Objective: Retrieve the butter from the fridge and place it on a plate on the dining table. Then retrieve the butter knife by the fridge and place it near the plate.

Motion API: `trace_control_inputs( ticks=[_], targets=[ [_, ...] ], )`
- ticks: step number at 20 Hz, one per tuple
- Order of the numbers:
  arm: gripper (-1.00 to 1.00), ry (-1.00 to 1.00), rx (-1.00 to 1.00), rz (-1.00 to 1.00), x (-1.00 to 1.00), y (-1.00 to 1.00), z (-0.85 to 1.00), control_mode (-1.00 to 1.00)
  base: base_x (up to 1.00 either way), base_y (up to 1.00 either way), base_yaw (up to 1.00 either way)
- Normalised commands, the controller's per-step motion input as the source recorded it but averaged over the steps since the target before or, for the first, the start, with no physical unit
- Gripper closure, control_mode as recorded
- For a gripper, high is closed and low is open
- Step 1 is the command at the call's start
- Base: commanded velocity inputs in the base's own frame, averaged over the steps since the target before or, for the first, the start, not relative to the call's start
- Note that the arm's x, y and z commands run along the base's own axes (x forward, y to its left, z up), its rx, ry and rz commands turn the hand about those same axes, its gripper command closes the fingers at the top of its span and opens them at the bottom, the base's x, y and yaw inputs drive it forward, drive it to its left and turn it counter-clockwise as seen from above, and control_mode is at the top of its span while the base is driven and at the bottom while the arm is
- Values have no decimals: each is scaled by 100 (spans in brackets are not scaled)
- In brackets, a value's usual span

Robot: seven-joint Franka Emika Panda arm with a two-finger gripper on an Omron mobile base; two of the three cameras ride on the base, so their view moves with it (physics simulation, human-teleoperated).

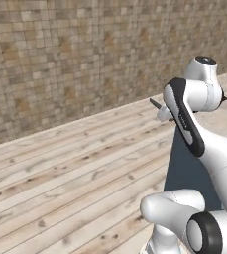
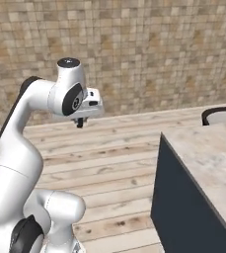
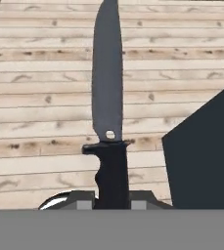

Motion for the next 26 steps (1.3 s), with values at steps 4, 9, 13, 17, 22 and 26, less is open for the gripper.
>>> trace_control_inputs(
  ticks=[4,9,13,17,22,26],
  targets=[
    [100,0,0,0,0,0,0,100,99,100,-35],
    [100,0,0,0,0,0,0,100,98,89,-40],
    [100,0,0,0,0,0,0,100,95,68,-53],
    [100,0,0,0,0,0,0,100,91,77,-58],
    [100,0,0,0,0,0,0,100,84,90,-61],
    [100,0,0,0,0,0,0,100,82,87,-66]
  ],
)
